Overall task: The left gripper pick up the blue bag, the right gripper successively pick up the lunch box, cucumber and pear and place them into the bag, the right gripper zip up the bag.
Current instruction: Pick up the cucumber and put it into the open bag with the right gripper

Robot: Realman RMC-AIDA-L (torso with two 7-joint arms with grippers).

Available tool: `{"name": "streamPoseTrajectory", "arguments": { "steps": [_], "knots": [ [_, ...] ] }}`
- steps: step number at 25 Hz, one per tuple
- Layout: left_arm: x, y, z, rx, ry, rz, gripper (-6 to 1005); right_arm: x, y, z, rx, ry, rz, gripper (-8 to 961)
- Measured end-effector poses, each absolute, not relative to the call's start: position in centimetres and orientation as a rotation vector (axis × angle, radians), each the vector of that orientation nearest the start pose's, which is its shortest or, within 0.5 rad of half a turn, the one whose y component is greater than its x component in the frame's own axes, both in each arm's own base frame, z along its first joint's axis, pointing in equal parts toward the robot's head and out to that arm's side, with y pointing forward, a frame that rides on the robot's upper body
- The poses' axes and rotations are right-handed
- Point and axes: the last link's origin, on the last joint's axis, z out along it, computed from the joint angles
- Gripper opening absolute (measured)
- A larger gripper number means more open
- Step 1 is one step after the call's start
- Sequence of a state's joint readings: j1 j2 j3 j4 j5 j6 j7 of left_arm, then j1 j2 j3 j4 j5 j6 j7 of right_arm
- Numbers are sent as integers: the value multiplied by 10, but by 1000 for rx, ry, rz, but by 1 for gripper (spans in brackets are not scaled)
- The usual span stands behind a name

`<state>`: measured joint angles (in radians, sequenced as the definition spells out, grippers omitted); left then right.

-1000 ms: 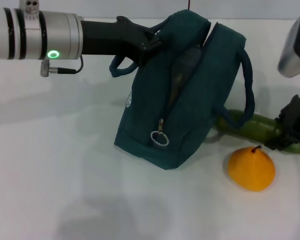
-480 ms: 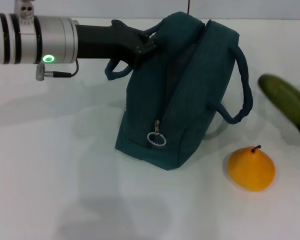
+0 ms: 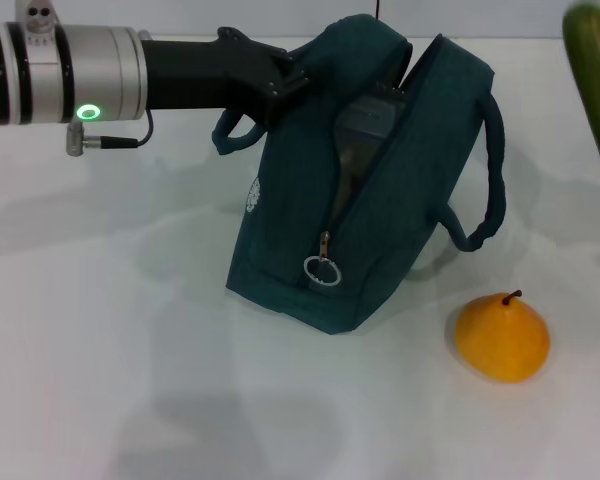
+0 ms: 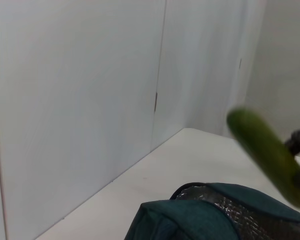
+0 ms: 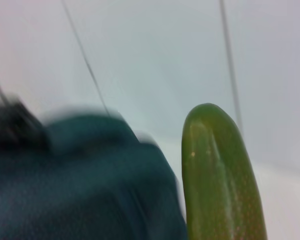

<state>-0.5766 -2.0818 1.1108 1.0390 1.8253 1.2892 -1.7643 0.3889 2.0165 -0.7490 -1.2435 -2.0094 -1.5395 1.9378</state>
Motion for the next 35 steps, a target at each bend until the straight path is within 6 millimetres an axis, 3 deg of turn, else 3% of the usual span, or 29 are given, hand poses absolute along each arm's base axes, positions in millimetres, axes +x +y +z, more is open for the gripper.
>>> {"name": "streamPoseTrajectory", "arguments": {
  "steps": [7,11,19,26,35],
  "knots": [
    [-154,384,13,-2706,-445,-629,47,208,346,122,-2395,462,1088,574],
    [-149,383,15,-2711,-415,-639,47,188,359,106,-2399,374,1246,575],
    [-145,385,16,-2713,-402,-642,47,159,383,50,-2497,403,1390,578],
    [-141,388,15,-2714,-394,-642,47,167,377,18,-2525,462,1381,580],
    [-143,388,13,-2714,-410,-637,48,175,358,-10,-2595,401,1340,583]
  ]
}}
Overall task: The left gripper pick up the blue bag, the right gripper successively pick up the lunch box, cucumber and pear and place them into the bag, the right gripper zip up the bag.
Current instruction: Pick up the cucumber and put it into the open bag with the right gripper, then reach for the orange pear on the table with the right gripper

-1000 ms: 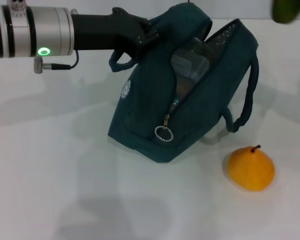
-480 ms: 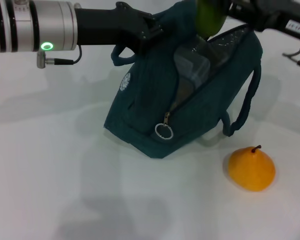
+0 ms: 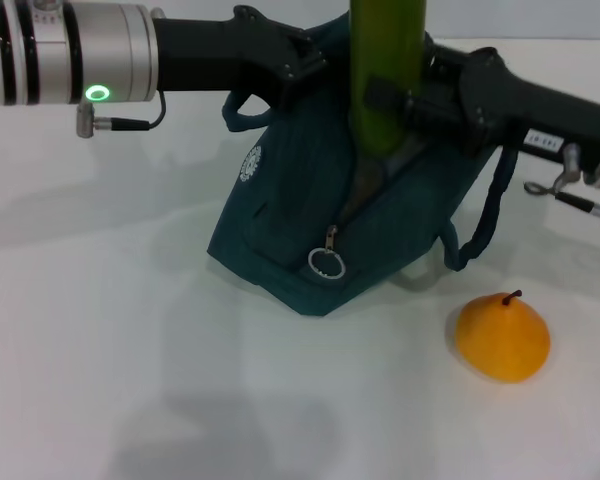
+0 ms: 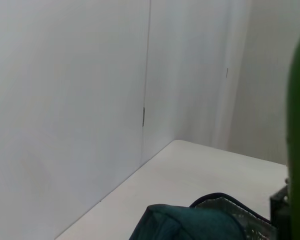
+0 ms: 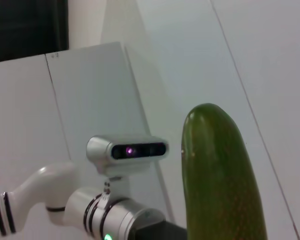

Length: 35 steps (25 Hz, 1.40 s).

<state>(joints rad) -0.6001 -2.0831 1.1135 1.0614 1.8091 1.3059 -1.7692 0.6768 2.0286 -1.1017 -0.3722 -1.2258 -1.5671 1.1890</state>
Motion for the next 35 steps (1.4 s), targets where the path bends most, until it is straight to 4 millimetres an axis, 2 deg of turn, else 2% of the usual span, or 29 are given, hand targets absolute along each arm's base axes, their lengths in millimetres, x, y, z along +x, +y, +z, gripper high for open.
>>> {"name": "streamPoseTrajectory", "arguments": {
  "steps": [9,21,26,31,35],
  "knots": [
    [-146,392,11,-2698,-425,-627,48,189,359,-31,-2628,416,1153,585],
    [-146,393,11,-2701,-426,-625,48,196,347,-27,-2558,364,1223,589],
    [-146,393,11,-2700,-425,-625,48,197,346,-24,-2541,357,1230,809],
    [-147,393,11,-2702,-423,-612,48,206,334,-6,-2495,292,1270,849],
    [-150,392,11,-2699,-431,-607,48,223,314,8,-2453,245,1278,851]
  ]
}}
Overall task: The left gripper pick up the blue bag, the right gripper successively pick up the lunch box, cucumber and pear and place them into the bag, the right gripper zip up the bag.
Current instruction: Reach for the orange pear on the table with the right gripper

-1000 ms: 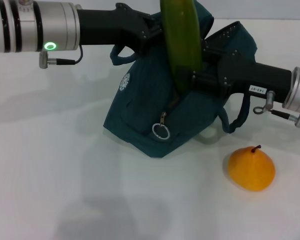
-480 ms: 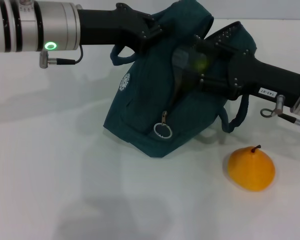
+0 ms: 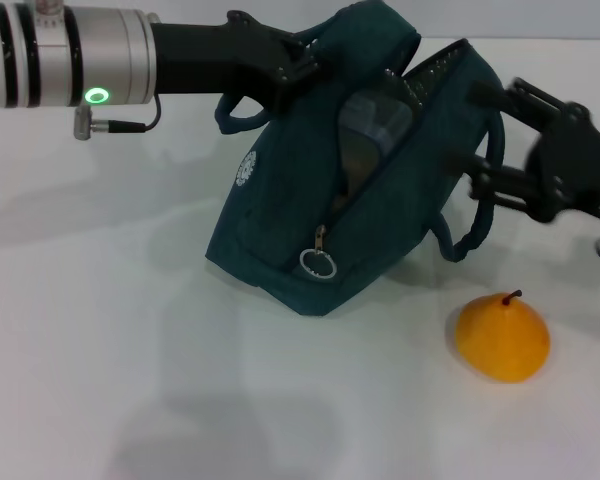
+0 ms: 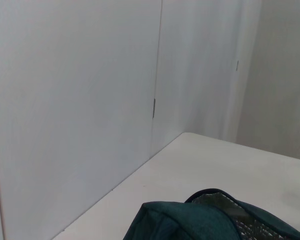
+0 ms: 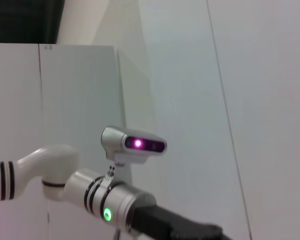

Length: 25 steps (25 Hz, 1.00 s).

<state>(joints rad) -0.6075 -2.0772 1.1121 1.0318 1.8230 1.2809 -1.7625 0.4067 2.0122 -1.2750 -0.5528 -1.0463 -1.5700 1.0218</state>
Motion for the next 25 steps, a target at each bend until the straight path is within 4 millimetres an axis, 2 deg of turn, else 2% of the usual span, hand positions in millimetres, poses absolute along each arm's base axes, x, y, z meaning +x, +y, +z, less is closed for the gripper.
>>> {"name": "streamPoseTrajectory", "arguments": {
  "steps": [6,11,17,25],
  "knots": [
    [-149,393,11,-2700,-429,-605,48,266,276,6,-2430,331,1197,834],
    [-149,392,10,-2702,-431,-607,48,290,245,-5,-2357,338,1203,798],
    [-147,392,8,-2708,-426,-607,48,305,219,-17,-2266,316,1171,755],
    [-147,392,5,-2719,-433,-606,48,312,210,-24,-2250,380,1139,732]
  ]
}}
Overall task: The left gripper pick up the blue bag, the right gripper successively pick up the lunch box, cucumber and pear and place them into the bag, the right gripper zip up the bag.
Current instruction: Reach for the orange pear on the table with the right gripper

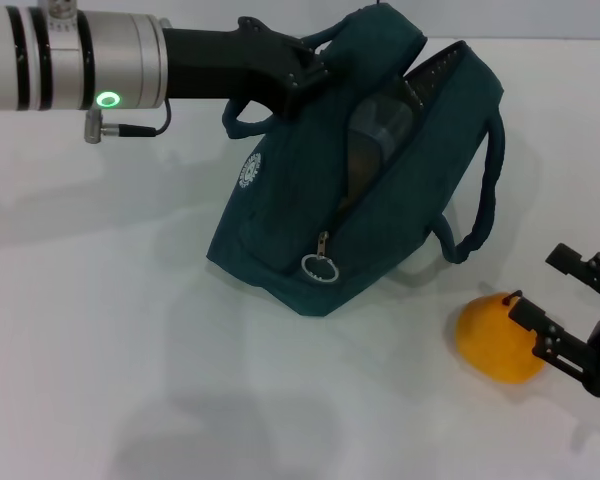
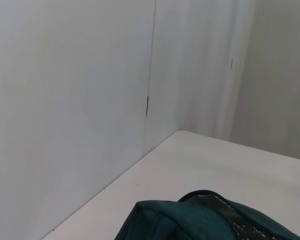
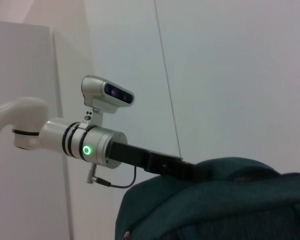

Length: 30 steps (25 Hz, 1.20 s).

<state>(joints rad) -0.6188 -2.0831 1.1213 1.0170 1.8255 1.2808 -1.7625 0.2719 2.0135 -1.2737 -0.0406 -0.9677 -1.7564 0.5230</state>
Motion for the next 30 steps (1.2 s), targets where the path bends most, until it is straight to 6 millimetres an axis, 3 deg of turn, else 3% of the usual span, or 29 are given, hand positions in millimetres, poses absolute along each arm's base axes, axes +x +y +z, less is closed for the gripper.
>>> {"name": "streamPoseTrajectory", "arguments": {
  "steps": [30],
  "knots": [
    [-149,392,6,-2713,-427,-605,49,317,219,-35,-2295,396,1037,664]
  ]
}}
